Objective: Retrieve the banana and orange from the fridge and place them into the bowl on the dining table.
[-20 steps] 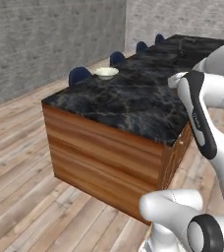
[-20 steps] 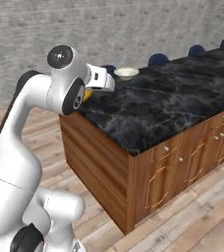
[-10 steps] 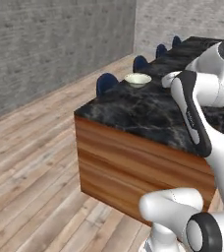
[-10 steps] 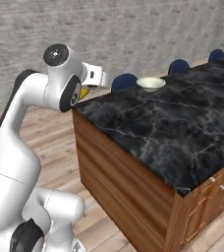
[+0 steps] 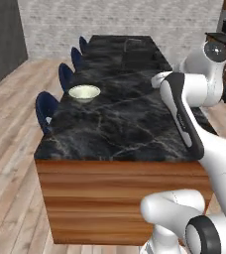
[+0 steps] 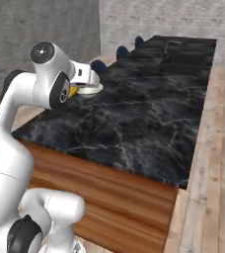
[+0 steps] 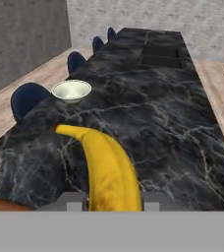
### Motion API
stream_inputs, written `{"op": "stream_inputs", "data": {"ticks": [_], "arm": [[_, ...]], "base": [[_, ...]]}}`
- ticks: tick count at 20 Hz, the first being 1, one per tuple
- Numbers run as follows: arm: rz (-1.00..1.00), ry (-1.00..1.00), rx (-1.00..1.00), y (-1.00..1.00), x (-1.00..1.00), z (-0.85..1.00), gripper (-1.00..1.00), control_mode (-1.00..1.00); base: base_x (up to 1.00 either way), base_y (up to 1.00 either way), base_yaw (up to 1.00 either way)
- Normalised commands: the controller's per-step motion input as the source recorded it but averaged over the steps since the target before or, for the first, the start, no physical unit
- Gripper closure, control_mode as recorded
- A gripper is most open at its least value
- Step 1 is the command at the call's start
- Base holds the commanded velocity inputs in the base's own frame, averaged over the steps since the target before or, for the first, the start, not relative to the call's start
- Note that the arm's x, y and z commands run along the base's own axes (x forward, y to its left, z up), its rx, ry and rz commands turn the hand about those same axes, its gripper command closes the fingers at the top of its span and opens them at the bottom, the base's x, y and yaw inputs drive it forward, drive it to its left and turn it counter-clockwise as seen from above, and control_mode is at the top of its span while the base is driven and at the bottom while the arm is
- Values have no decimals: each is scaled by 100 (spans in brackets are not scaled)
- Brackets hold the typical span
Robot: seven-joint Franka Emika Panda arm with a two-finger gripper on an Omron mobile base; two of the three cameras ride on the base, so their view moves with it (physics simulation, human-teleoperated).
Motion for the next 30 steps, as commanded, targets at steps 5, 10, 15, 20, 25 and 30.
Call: {"op": "stream_inputs", "data": {"ticks": [5,10,15,20,25,30], "arm": [[0,0,0,0,0,0,100,100],[0,0,0,0,0,0,100,100],[0,0,0,0,0,0,100,100],[0,0,0,0,0,0,100,100],[0,0,0,0,0,0,100,100],[0,0,0,0,0,0,100,100]], "base": [[21,95,-62],[0,100,-31],[5,100,-16],[0,99,-41],[7,88,-65],[20,99,-60]]}}
